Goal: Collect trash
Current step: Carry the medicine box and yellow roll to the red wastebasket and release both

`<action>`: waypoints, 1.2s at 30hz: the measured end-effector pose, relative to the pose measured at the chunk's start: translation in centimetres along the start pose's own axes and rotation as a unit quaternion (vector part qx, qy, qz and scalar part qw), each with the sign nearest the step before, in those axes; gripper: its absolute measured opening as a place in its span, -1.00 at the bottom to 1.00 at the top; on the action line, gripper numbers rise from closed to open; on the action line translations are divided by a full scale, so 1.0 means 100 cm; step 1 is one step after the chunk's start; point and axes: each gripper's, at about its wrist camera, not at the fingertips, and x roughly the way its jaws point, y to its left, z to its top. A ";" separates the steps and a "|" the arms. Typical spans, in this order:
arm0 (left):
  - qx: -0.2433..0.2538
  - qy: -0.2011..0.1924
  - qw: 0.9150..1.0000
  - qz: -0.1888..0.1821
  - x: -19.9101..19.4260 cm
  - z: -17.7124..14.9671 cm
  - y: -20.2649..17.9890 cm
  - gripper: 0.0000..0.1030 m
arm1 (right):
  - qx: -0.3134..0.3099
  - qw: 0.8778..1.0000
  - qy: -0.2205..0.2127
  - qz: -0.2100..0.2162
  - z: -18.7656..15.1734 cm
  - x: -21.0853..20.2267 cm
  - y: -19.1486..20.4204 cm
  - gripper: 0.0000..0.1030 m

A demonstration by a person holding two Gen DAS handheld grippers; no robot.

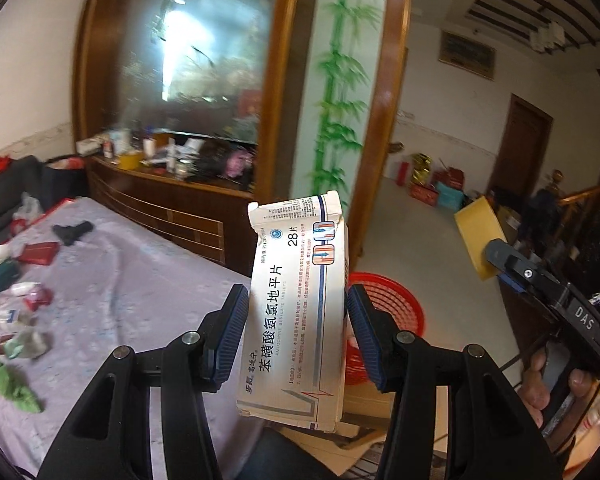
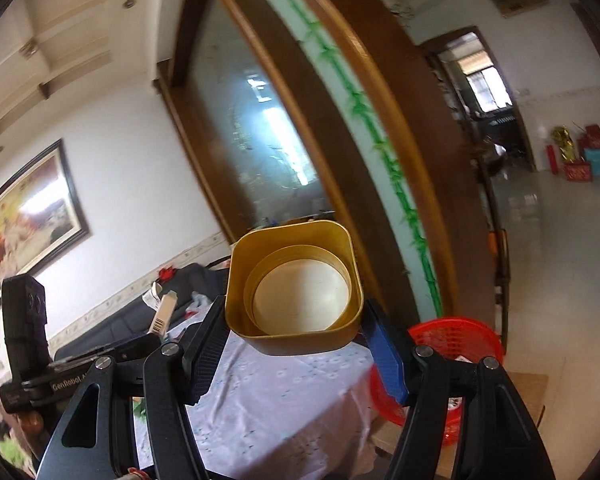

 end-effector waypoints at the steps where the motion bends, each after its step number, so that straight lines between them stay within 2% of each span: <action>1: 0.002 0.005 1.000 -0.006 0.007 0.001 -0.004 -0.02 | 0.005 1.000 0.001 -0.003 0.000 0.000 -0.005 0.37; 5: 0.009 0.011 1.000 -0.016 0.025 0.006 -0.015 -0.02 | 0.010 1.000 0.005 -0.021 0.003 0.005 -0.021 0.37; 13: 0.013 0.025 0.999 -0.047 0.055 0.009 -0.029 -0.02 | 0.020 0.999 0.007 -0.029 0.008 0.013 -0.039 0.37; 24: -0.008 0.088 0.992 -0.095 0.131 0.004 -0.036 -0.02 | 0.058 0.996 0.032 -0.052 0.003 0.032 -0.076 0.37; 30: -0.013 0.115 0.989 -0.091 0.162 -0.002 -0.041 -0.02 | 0.092 0.993 0.054 -0.055 -0.004 0.046 -0.102 0.37; 36: -0.023 0.153 0.983 -0.099 0.200 -0.009 -0.042 -0.02 | 0.113 0.989 0.068 -0.061 -0.007 0.055 -0.119 0.37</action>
